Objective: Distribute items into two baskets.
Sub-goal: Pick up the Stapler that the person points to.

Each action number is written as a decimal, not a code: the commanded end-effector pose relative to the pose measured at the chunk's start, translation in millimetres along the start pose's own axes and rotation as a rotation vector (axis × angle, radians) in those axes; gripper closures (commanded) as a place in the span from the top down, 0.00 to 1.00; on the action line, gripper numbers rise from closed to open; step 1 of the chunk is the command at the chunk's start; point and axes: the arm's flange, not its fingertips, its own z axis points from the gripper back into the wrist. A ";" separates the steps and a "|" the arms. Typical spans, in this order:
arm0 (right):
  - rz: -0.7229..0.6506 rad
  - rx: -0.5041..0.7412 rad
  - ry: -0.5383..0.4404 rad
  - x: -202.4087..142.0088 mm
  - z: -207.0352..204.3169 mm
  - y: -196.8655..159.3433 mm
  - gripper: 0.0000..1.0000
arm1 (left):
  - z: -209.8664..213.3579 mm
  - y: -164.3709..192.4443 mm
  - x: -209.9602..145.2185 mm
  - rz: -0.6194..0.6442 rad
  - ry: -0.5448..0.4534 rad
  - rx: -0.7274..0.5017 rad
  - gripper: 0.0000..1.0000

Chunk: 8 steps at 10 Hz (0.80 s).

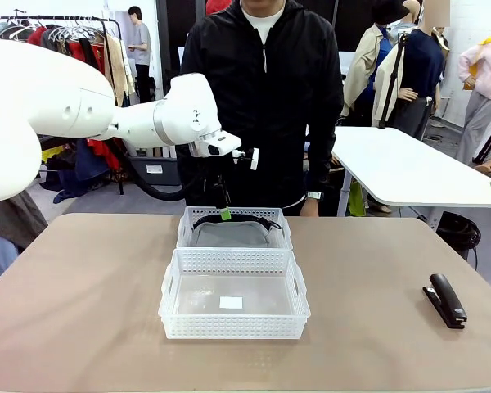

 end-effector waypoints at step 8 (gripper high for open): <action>0.010 0.015 -0.015 2.0 0.4 1.4 1.00 | 102.6 -57.1 -64.7 0.198 -0.197 0.075 1.00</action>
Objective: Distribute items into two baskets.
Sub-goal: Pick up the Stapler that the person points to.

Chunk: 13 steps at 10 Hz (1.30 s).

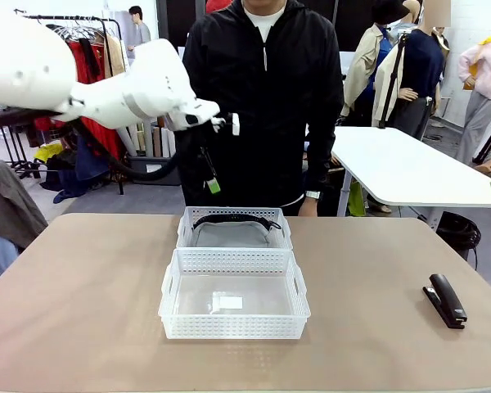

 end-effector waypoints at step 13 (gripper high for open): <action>0.010 0.015 -0.015 2.0 0.6 1.4 1.00 | 126.0 -119.7 -318.3 0.568 -0.673 -0.229 1.00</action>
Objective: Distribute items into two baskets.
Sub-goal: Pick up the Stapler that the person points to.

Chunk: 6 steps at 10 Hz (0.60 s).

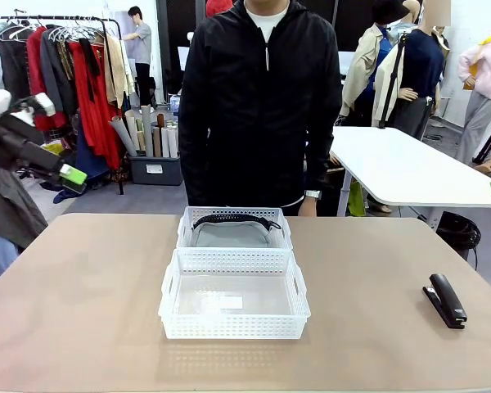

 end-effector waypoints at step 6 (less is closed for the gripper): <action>0.009 0.015 -0.016 1.9 0.7 1.1 1.00 | 48.0 0.9 -46.1 -0.067 -0.215 -0.034 1.00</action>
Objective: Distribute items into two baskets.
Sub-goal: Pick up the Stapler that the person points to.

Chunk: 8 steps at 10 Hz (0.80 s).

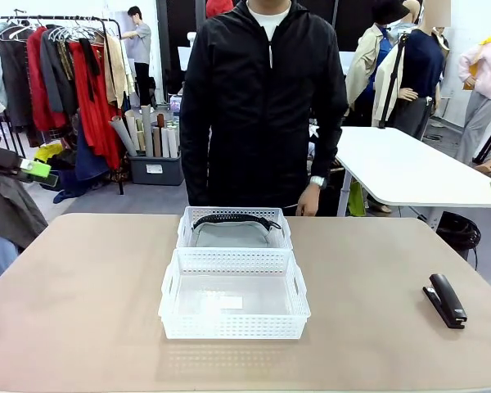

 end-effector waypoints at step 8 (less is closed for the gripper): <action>0.009 0.015 -0.017 2.0 0.7 1.1 1.00 | 15.0 -2.5 -0.6 -0.060 -0.014 0.039 1.00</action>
